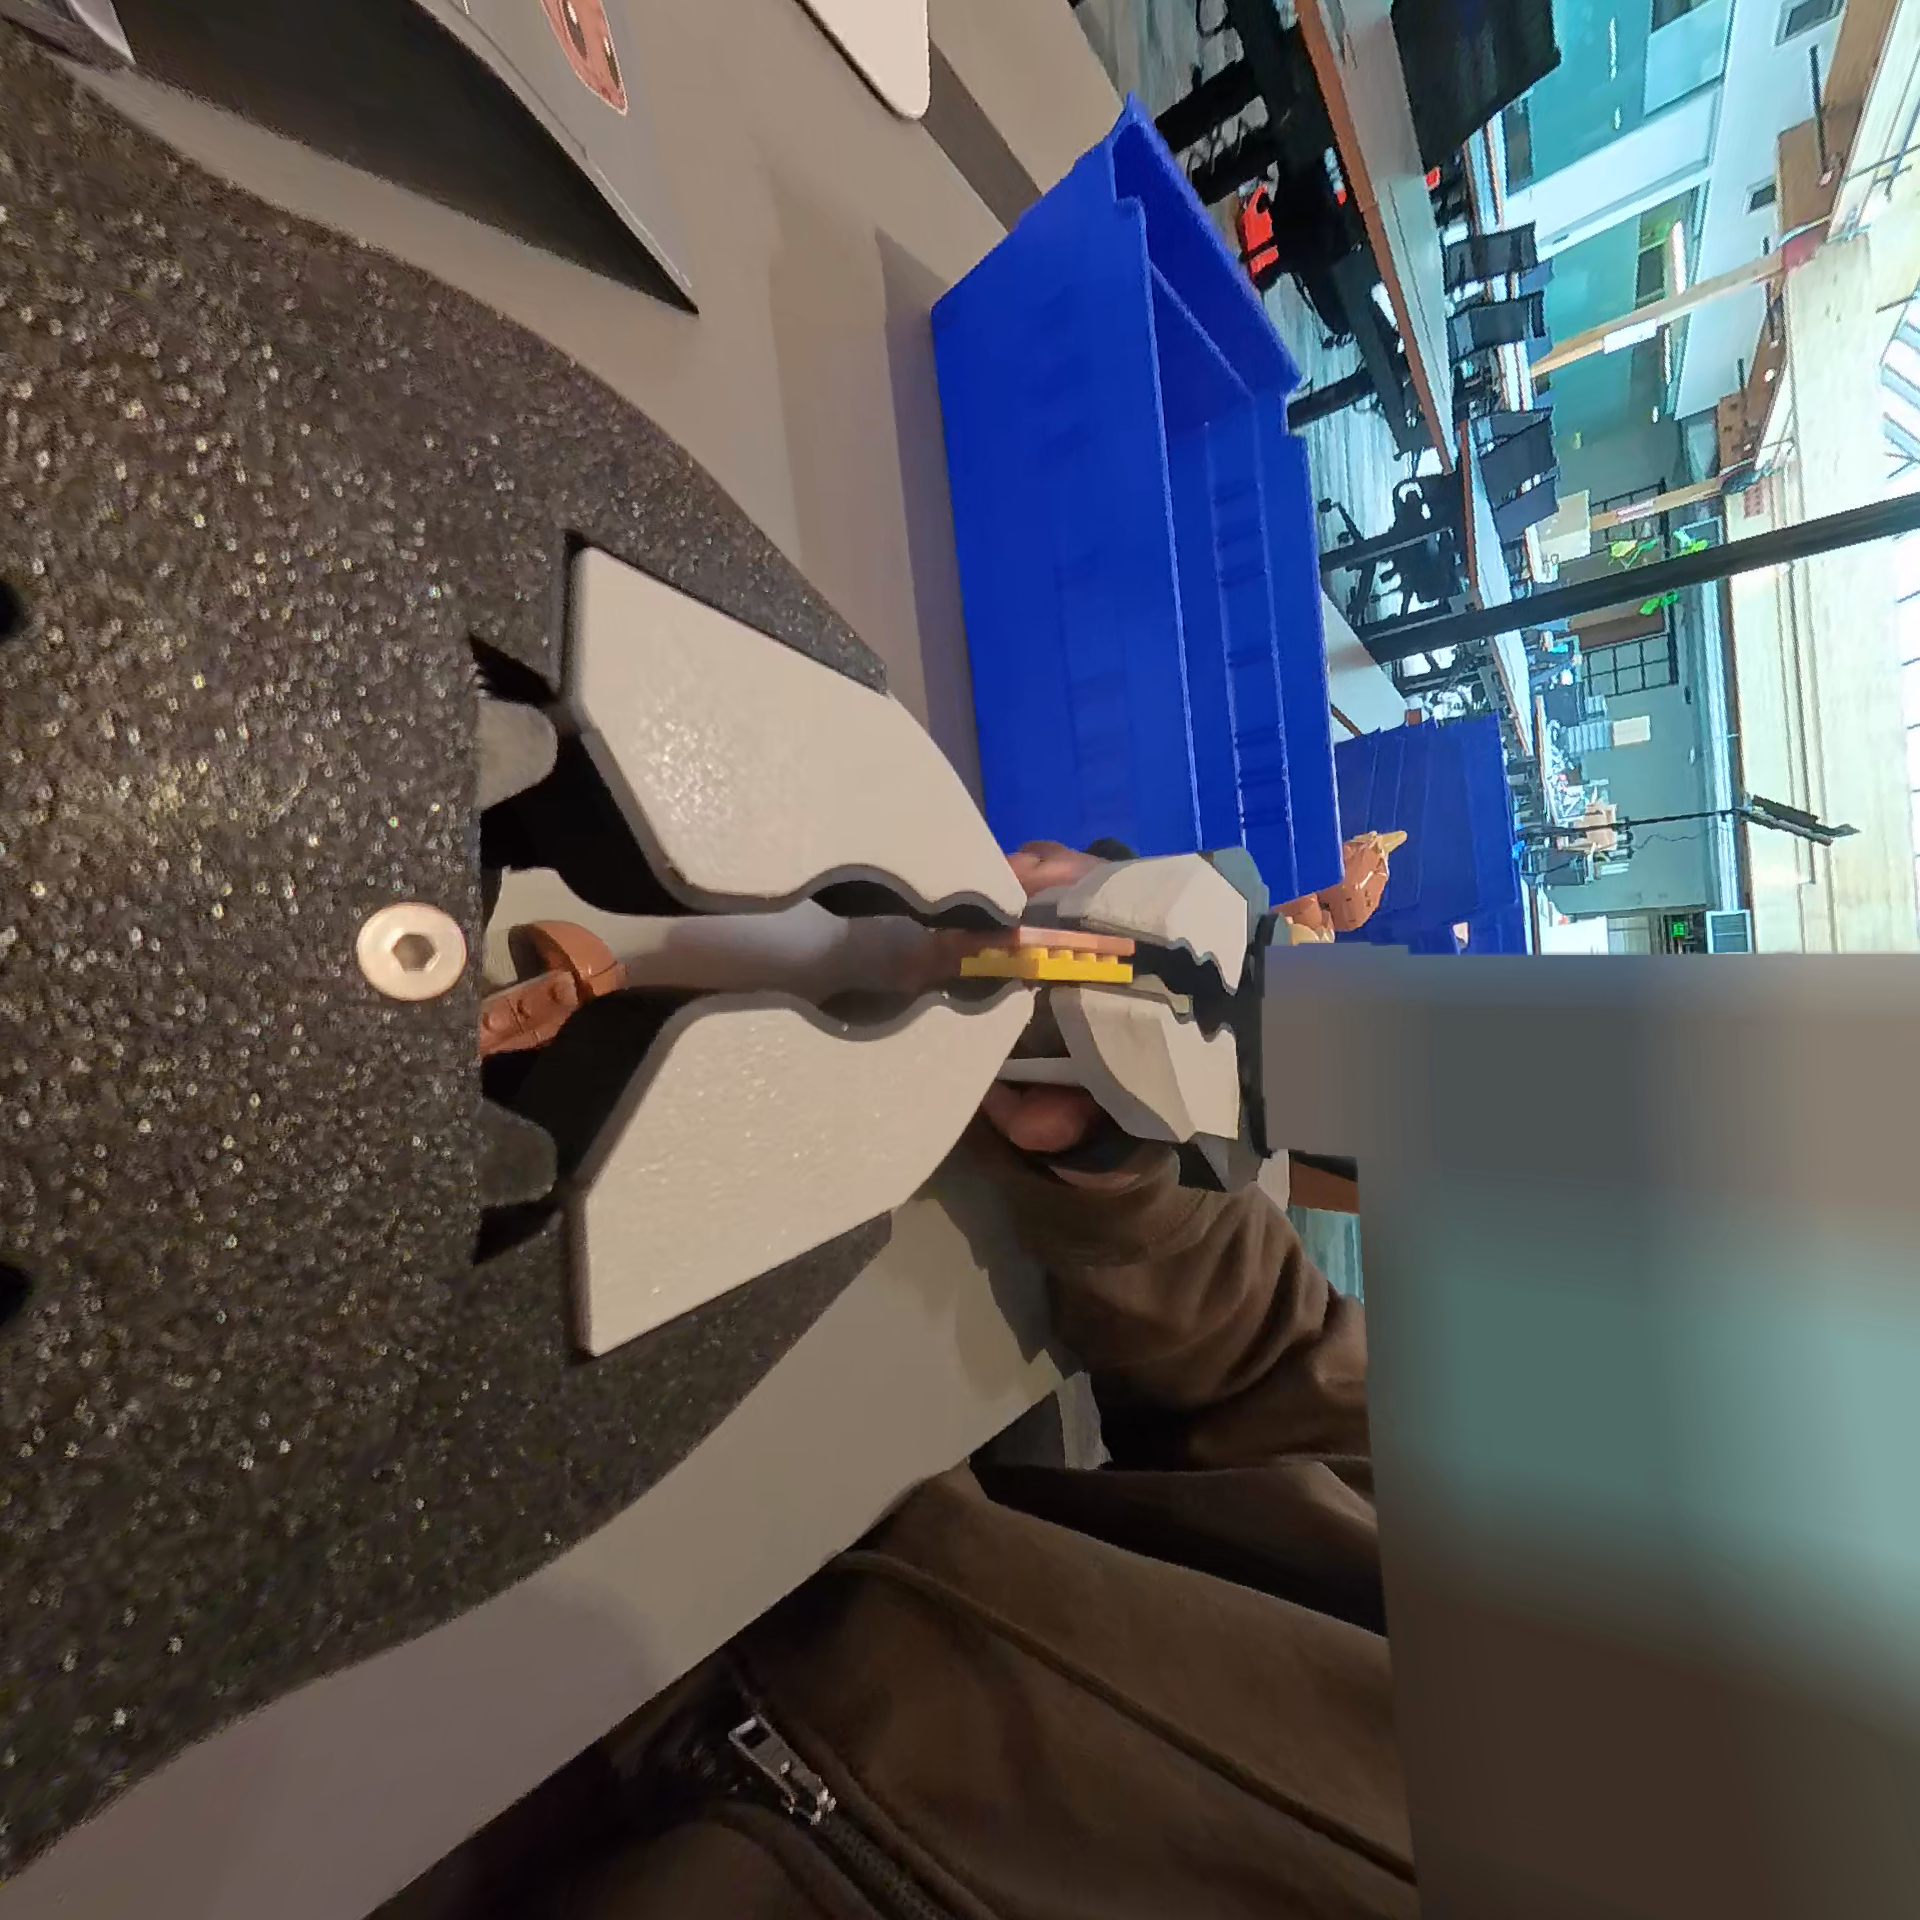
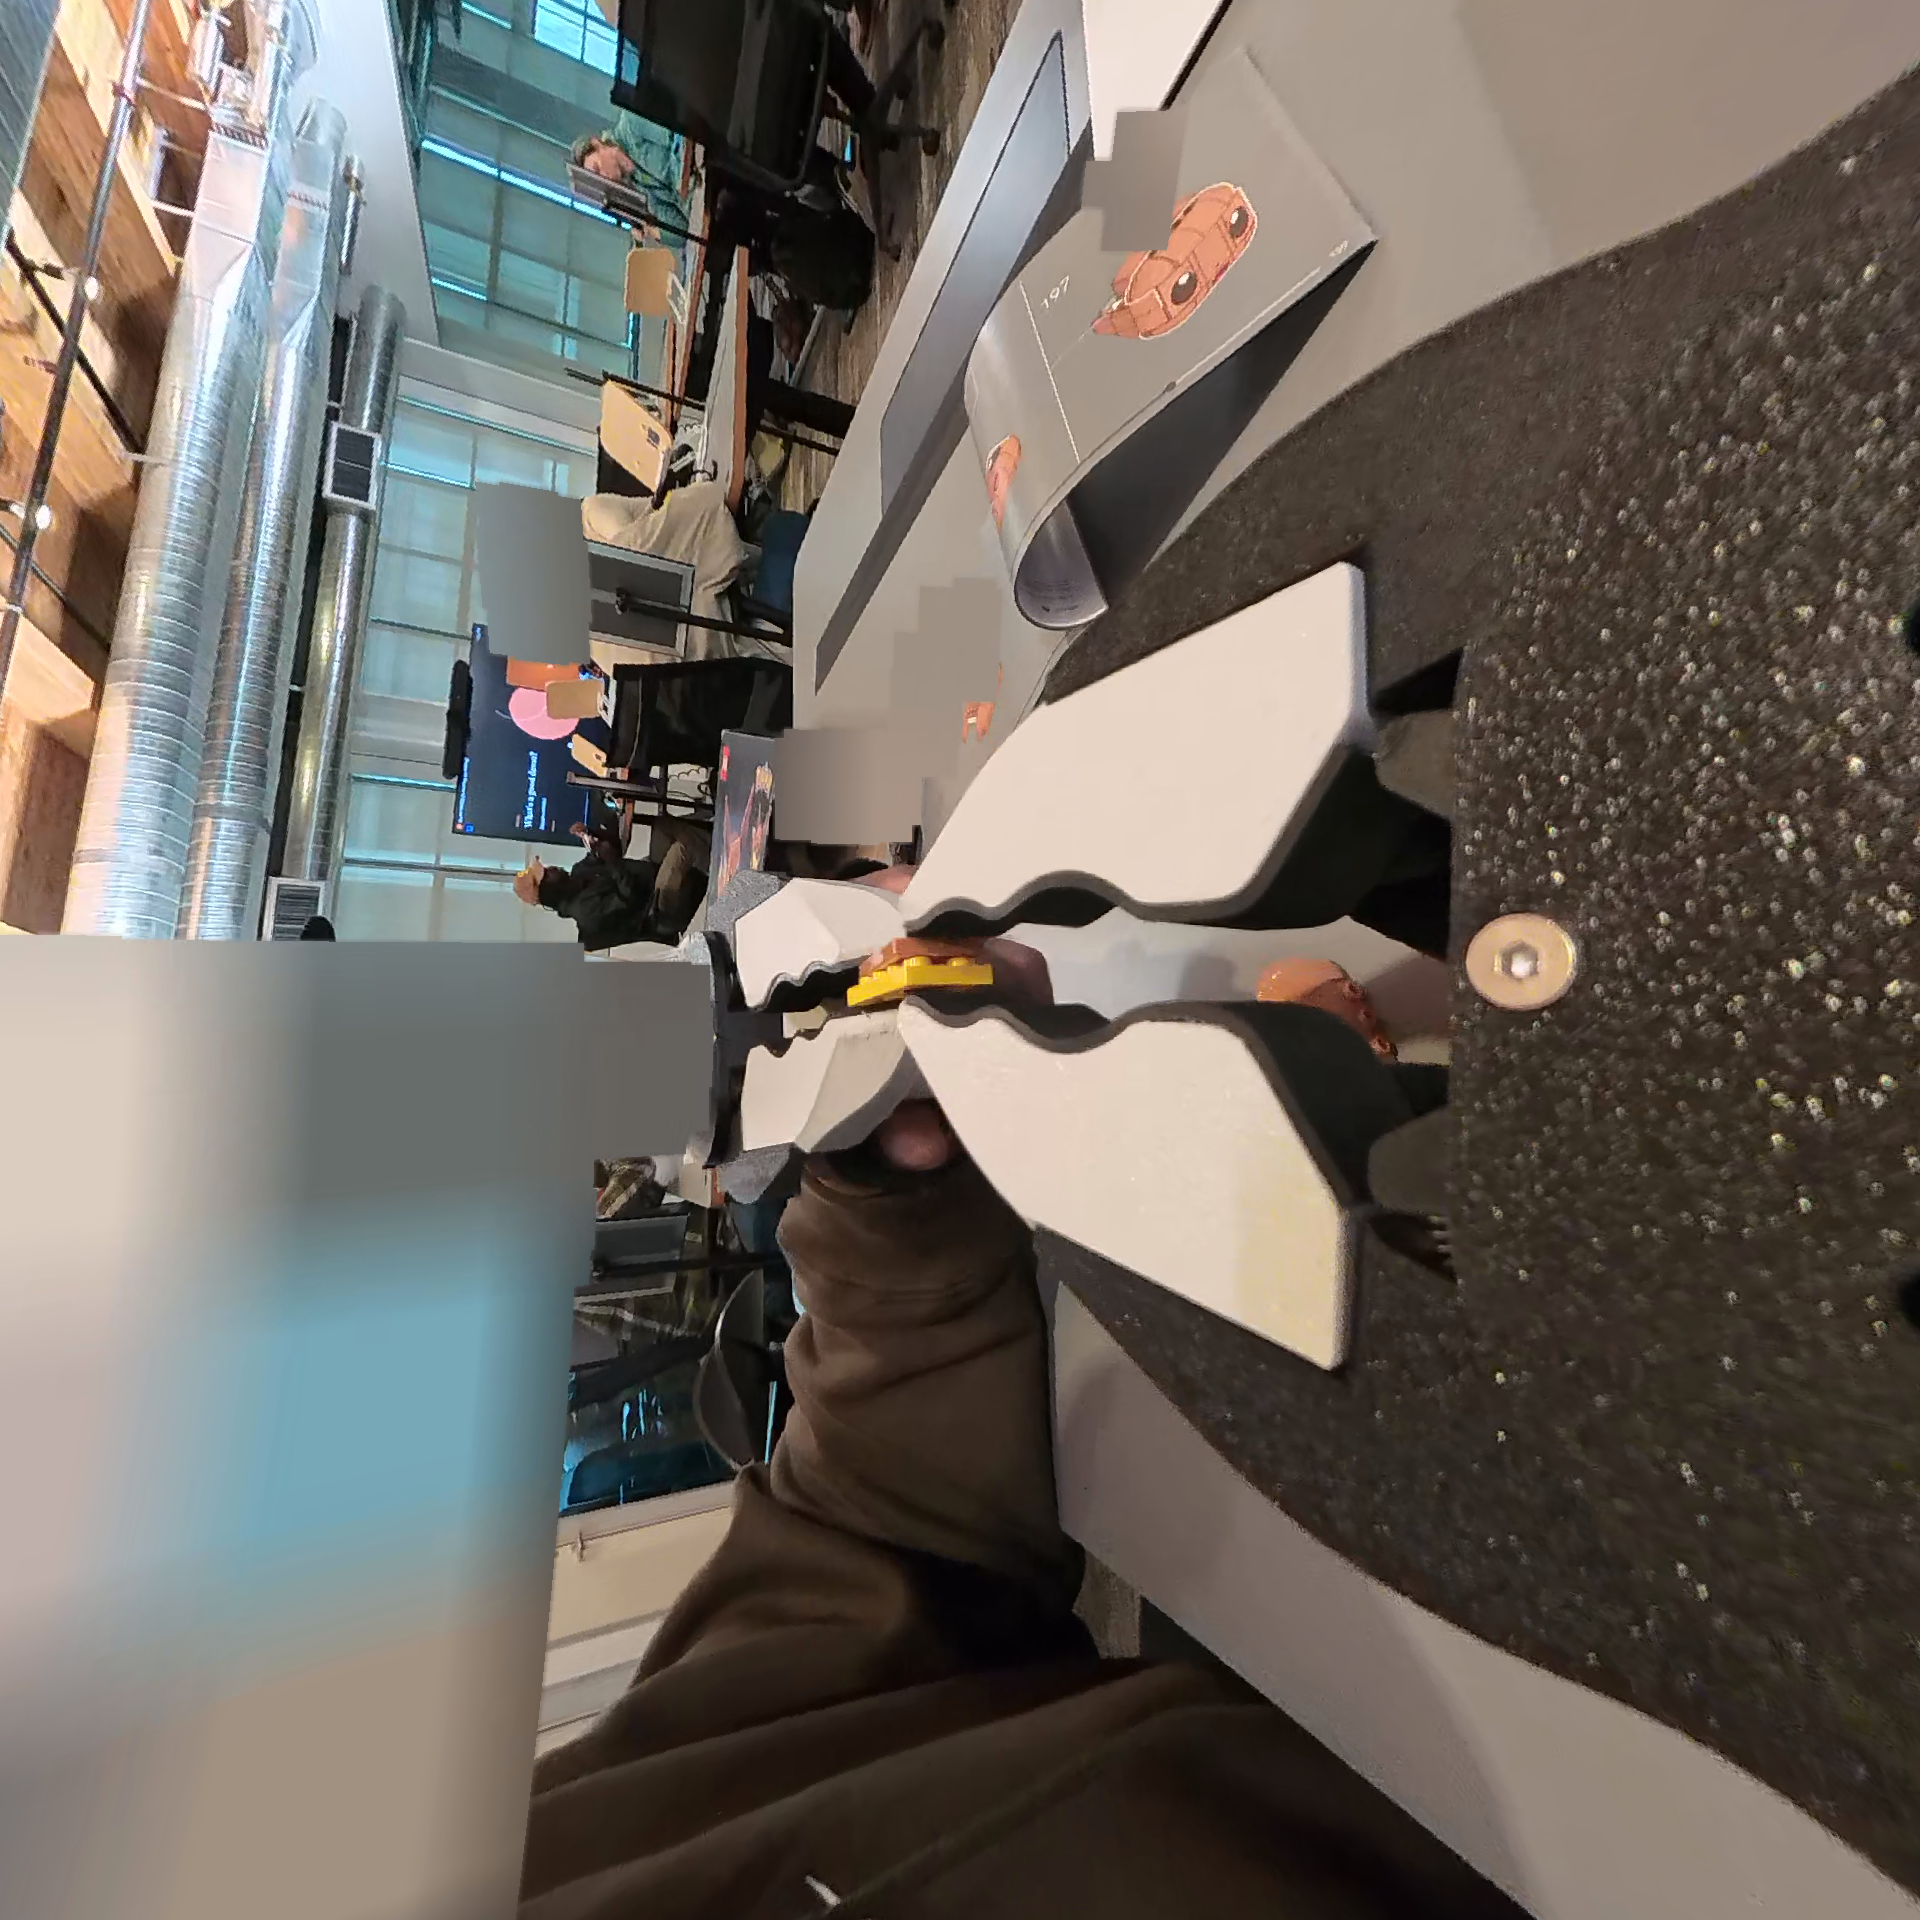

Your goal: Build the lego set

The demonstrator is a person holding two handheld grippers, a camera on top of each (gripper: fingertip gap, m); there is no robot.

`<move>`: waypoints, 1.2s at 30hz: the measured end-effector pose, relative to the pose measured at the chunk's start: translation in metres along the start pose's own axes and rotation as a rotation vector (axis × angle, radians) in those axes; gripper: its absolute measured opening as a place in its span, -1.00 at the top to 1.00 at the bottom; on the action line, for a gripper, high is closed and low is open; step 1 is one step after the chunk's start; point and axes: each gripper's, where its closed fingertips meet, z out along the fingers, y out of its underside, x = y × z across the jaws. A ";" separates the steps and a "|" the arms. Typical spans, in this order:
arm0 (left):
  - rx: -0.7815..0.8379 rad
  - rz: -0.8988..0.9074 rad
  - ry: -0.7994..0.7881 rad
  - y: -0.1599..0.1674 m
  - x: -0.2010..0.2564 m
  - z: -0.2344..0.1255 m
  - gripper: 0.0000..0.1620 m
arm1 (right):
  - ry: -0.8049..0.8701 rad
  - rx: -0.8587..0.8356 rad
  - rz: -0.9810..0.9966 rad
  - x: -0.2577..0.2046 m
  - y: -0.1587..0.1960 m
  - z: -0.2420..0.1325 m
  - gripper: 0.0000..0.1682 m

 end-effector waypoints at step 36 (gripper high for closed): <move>0.006 -0.016 -0.062 0.003 -0.007 0.006 0.86 | -0.047 0.073 0.256 0.007 -0.001 -0.004 0.91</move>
